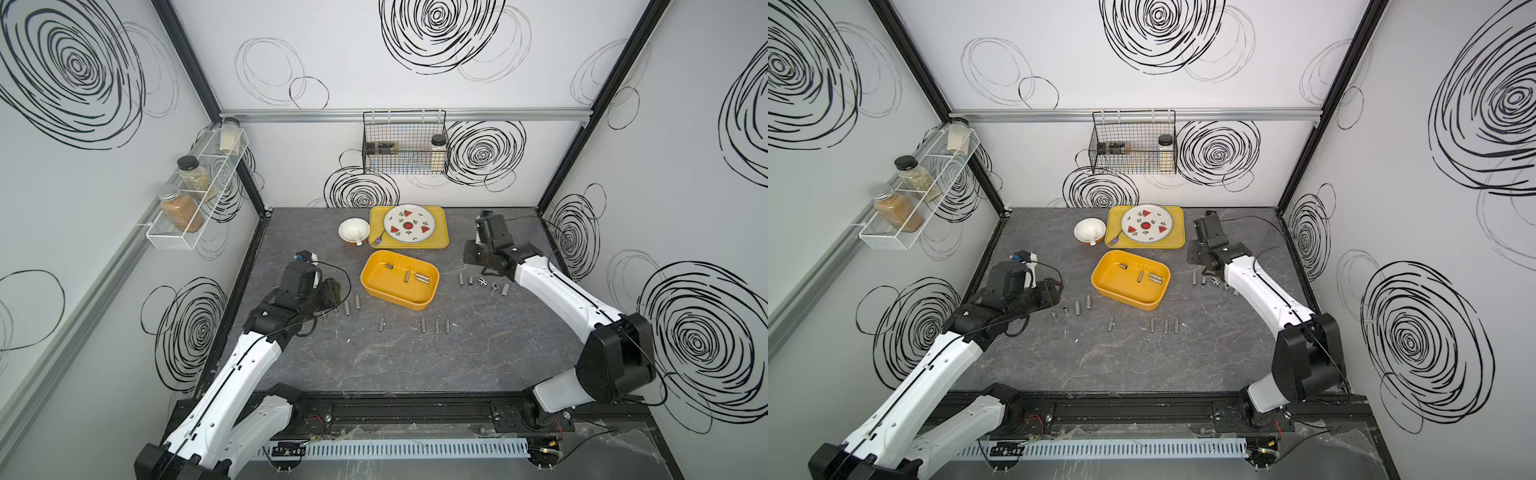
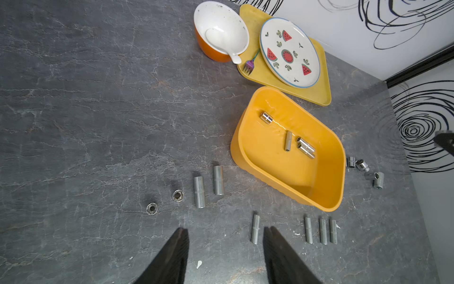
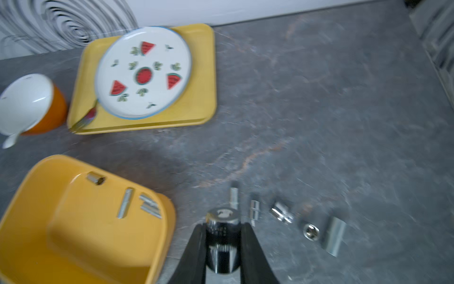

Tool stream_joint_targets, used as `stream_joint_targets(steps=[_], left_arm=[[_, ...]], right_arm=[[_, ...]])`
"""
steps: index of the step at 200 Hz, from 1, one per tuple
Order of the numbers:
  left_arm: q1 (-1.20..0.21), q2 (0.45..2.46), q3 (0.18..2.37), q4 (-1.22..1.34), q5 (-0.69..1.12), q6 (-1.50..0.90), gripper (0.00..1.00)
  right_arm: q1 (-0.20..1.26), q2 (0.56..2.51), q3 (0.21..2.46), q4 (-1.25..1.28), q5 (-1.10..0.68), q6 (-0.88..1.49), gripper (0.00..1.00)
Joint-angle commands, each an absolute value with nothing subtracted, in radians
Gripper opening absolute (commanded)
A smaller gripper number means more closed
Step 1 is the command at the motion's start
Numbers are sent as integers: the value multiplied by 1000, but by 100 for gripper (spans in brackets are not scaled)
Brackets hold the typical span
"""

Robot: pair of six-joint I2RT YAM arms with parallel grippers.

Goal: Take out the socket from the storage box
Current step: Pick up the socket head from the storage box, then place the socket head at the center of the board.

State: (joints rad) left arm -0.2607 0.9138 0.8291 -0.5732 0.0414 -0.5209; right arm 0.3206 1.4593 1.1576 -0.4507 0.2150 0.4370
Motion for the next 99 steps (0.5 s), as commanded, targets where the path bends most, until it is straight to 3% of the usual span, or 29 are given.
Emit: stream_joint_targets(steps=[1,30,99], left_arm=[[-253,923,822,-532,68,-500,56],[-254,914,821,-531,77,-497,56],[-259,891,819,-525,99,-492,57]], right_arm=[[250,1377,1058,-408,254,523,16],[153,1362,946,-417,329,598,18],[25,1468,814,-344,305,621,24]])
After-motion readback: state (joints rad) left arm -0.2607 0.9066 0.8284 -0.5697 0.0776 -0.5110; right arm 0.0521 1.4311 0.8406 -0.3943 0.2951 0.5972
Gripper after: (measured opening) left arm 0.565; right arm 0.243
